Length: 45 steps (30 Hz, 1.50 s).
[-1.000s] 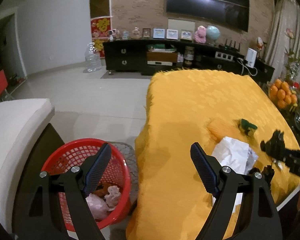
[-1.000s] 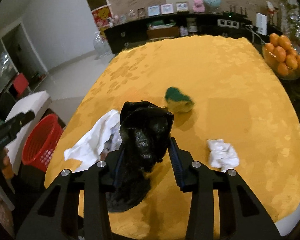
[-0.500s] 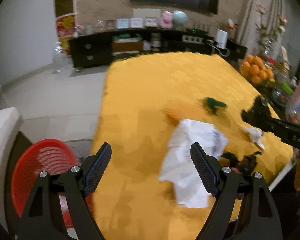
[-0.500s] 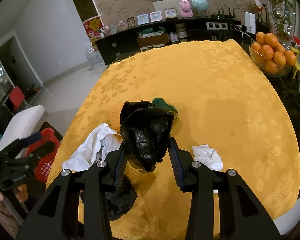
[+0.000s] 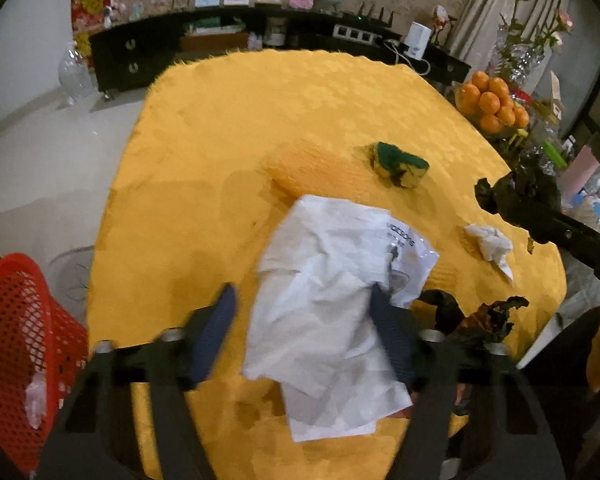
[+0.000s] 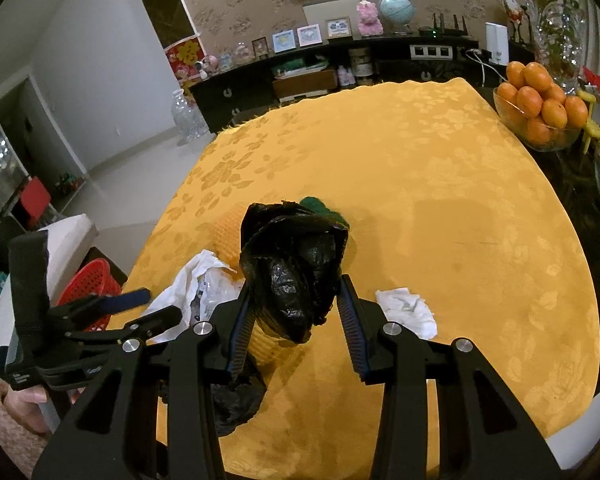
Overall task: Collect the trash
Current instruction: 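Grasp the black plastic bag with the right gripper while the left grasps a white tissue, then carry the black bag and white tissue over the red wastebasket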
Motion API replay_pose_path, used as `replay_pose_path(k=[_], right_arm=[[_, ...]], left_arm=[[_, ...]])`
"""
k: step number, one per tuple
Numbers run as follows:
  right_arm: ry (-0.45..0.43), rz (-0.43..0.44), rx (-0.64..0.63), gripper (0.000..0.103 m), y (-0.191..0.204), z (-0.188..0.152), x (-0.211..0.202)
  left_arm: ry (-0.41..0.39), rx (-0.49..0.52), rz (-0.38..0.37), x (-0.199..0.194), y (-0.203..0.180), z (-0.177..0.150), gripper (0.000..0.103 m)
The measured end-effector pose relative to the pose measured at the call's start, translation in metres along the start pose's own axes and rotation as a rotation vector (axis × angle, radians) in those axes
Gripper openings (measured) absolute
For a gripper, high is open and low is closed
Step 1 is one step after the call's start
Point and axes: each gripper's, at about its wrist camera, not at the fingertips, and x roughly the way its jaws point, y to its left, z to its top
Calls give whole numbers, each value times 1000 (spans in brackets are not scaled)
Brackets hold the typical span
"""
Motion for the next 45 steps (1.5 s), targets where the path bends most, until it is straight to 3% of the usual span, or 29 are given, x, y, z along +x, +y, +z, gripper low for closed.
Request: replay_pose_path(k=[2,3,10,25,45], right_arm=[[-1,3,-4,40,1,0,0],[-1,4,-5,40,1,0,0],[-4,5,-4,40,0,1,-1],[-19,11,-6,40,4,4,-2],[-52,25,-88,40,40,12,-4]], left_arm=[[8,-13,-18,1,2,0,28],[6,-15,-20,1,2,0,23],[-37,-18,-19,-15,5,1,13],[-221,-72,13,-78,25,11,11],[-337,-124,82,-127,51,6,11]])
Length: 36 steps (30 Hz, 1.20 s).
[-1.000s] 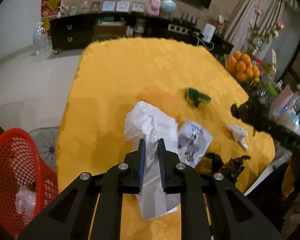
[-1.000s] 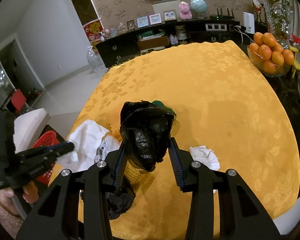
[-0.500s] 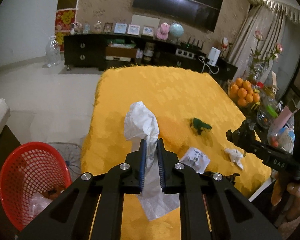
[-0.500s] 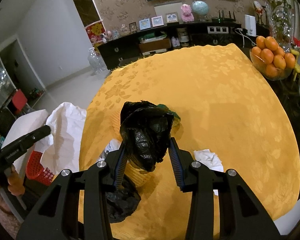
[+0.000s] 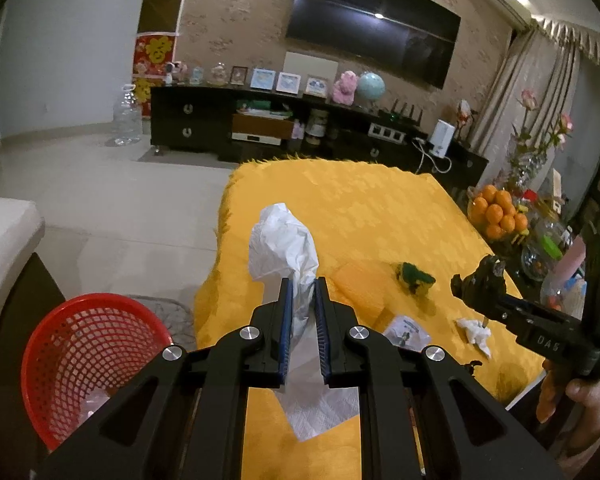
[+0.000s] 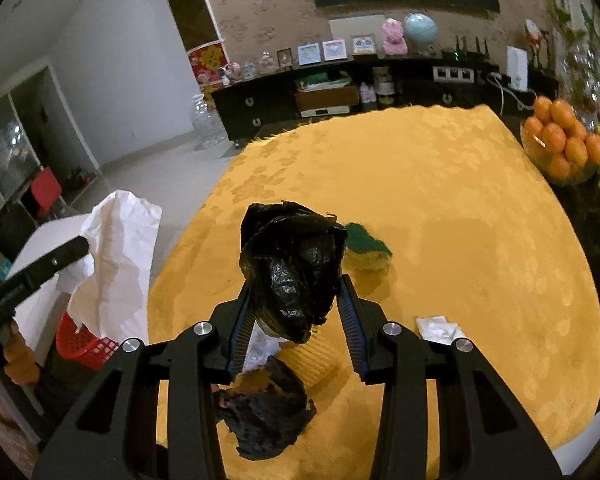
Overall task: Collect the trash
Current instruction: 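Carry the black bag and white tissue over the red wastebasket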
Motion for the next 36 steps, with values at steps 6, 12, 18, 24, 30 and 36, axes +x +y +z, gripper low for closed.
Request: replay_pose_path(k=[6,12,18,24,30,36], right_arm=[[-5,2,-59,40,21,2,4],[5,19,-92,40,39,5,11],[18,39,-129,40,60,7,20],[31,69,-161,40,82,9,29],[44,112,-208,40,111,15,39],[42,168,-277,40,150,30,50]], left_arm=[[-24,-7,18,-11,9,1,11],[-43,-32,41,-22,25,2,11],[-59,-62,68,-33,42,1,11],[-79,-91,108,-46,63,-1,11],[-98,-131,163,-62,91,-4,11],[-106,-176,222,-75,117,-9,11]])
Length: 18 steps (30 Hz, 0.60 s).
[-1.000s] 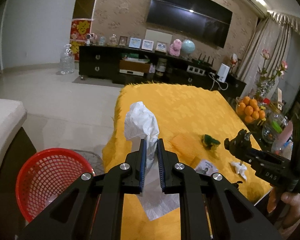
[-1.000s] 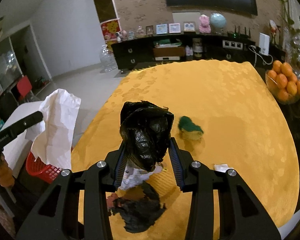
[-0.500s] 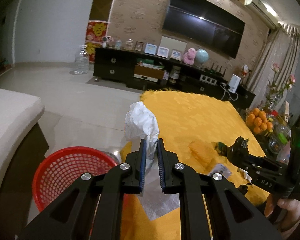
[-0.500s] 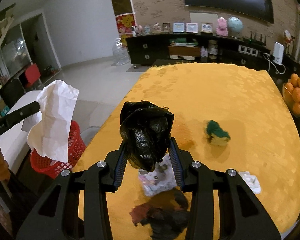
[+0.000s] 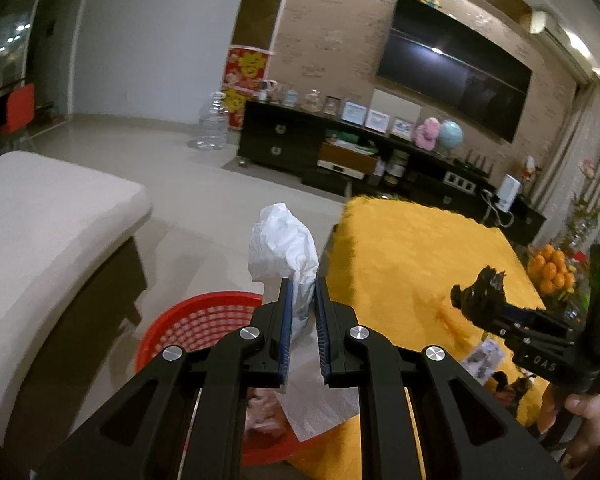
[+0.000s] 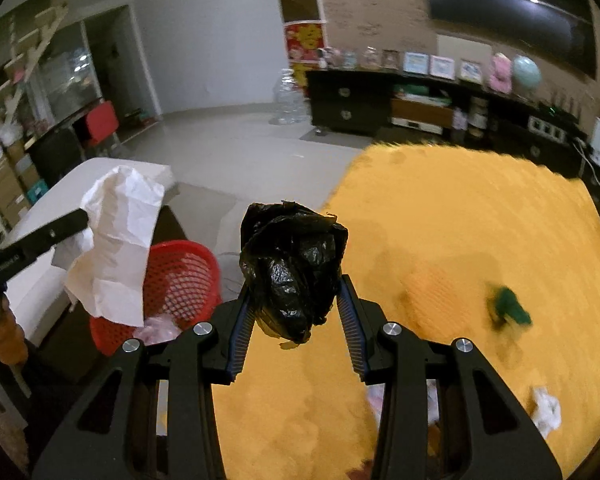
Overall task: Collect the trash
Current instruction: 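Carry the black bag and white tissue over the red wastebasket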
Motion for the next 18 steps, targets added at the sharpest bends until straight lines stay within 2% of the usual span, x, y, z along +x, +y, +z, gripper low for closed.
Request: replay_pose_path(k=[6,12,18], right_arm=[[1,91,-66,40,34,23,20],[20,191,-90,40,53,32,46],[70,228,-85,40,61,28,68]], left_arm=[[3,-5,65,-1,12,0,11],[25,-3,117,4,25,-4,11],[70,-17,169,14,37,-9,11]])
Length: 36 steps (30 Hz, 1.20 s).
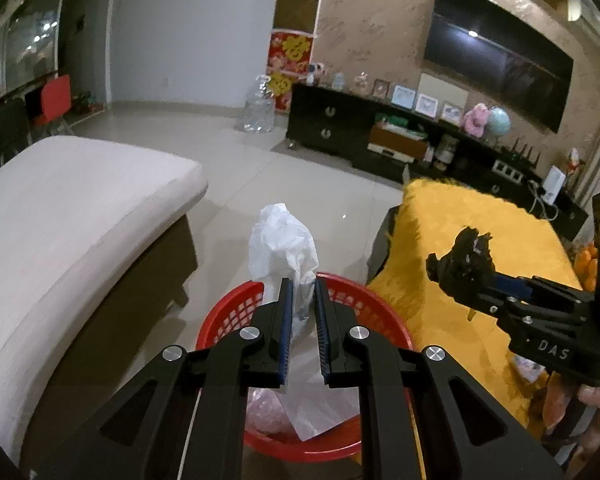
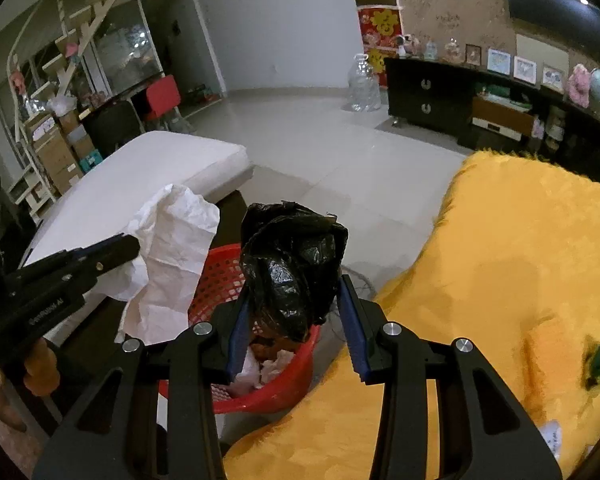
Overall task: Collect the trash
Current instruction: 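Carry the black bag and white tissue over the red wastebasket, then open both grippers to drop the tissue and black bag into the basket, then move both tools back over the table toward the remaining trash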
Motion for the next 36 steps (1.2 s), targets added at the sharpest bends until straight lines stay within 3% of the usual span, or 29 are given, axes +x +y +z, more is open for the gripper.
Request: replay_pose_path(k=[14,19,21,23,28,36], right_arm=[[63,44,-30,42,19,-16,21],[63,67,-17,60,18,-16,23],[62,69,-6,66,17,-16,22],[58,66,1,67,16,-16,20],[37,53,19,68,10,-15,10],[-13,4,44,68,-2,-15,-10]], left_arm=[[44,17,31,4,-3,-4,11],[63,15,24,6,-1,-6,16],[66,5,19,6,1,-6,19],[72,-7,19,7,3,-7,40],[45,-23,30,4,5,-6,62],[8,-39,29,-2,6,-2,68]])
